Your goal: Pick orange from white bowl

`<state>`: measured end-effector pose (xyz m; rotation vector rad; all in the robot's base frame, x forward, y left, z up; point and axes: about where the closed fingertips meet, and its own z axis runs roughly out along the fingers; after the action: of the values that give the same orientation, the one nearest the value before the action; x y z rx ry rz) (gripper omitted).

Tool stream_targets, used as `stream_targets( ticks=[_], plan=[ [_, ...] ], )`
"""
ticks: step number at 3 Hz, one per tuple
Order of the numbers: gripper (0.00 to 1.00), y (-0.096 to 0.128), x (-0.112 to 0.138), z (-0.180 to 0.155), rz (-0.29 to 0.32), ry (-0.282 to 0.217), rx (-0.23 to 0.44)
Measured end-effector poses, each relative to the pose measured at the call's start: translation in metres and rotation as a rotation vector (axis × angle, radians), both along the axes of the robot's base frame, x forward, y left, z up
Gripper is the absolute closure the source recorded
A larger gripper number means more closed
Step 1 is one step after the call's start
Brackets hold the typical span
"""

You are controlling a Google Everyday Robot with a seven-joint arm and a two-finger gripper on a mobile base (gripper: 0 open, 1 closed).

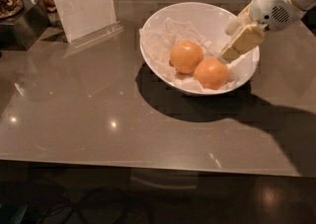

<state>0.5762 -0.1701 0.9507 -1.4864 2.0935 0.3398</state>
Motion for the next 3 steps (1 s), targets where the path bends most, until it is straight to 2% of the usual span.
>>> stream_targets(
  ticks=[1,3],
  plan=[
    [0.2,0.006,0.0,-0.012,0.012,0.021,0.026],
    [0.21,0.017,0.008,-0.045,0.028,0.093,0.059]
  ],
)
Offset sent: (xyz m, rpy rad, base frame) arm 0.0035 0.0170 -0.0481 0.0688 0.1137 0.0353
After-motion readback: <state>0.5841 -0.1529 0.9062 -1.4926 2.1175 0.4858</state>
